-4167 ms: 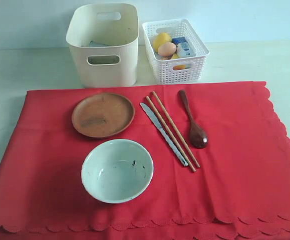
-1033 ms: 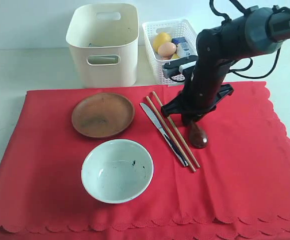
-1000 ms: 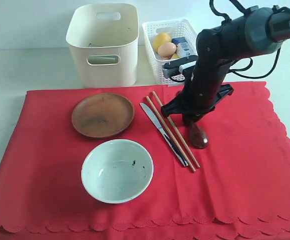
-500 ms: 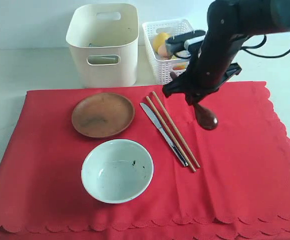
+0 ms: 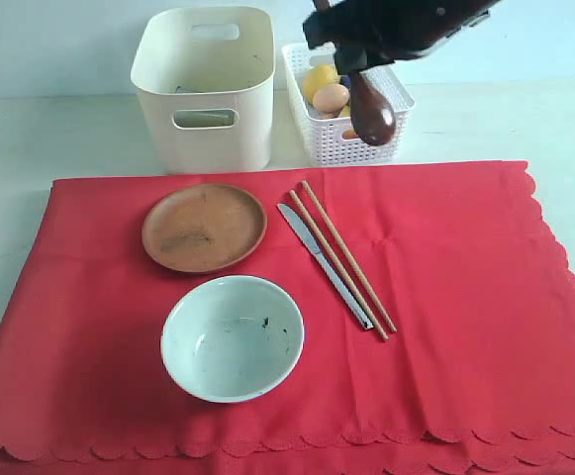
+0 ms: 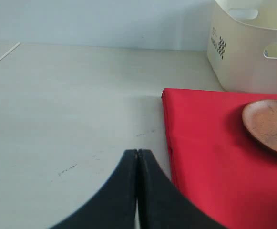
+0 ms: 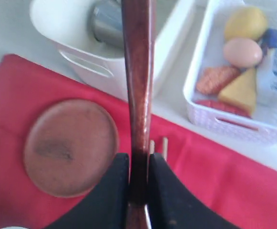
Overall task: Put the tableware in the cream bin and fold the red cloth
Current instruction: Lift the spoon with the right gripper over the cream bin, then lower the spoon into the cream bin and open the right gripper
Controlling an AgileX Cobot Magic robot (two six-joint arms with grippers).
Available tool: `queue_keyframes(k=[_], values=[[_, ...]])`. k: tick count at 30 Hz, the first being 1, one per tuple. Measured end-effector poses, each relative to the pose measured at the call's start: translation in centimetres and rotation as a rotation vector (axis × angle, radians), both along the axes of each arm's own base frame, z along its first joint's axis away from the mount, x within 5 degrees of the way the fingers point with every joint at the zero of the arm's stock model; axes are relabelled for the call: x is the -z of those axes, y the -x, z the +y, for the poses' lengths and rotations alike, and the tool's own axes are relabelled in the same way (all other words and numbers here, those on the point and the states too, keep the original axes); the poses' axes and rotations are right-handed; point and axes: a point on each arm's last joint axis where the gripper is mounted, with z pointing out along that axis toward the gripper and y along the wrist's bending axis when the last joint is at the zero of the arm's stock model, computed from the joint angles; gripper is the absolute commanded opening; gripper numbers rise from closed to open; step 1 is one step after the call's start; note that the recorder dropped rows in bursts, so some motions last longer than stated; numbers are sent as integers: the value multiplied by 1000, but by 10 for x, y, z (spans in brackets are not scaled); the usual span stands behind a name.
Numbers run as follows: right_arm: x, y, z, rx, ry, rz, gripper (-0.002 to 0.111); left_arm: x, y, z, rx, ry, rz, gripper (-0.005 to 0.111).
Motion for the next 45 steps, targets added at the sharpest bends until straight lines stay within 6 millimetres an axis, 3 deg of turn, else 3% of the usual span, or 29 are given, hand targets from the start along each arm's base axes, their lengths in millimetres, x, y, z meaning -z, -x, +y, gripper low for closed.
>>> queue_keyframes(k=[6, 12, 17, 23, 32, 45], values=[[-30, -17, 21, -95, -140, -112, 0, 0, 0, 0, 0, 0, 0, 0], [-29, -45, 50, -175, -174, -209, 0, 0, 0, 0, 0, 0, 0, 0], [-13, -63, 82, -268, -122, -301, 0, 0, 0, 0, 0, 0, 0, 0], [9, -79, 107, -255, -113, -373, 0, 0, 0, 0, 0, 0, 0, 0], [37, -100, 116, -131, -108, -486, 0, 0, 0, 0, 0, 0, 0, 0], [94, -116, 128, -46, -64, -528, 0, 0, 0, 0, 0, 0, 0, 0]])
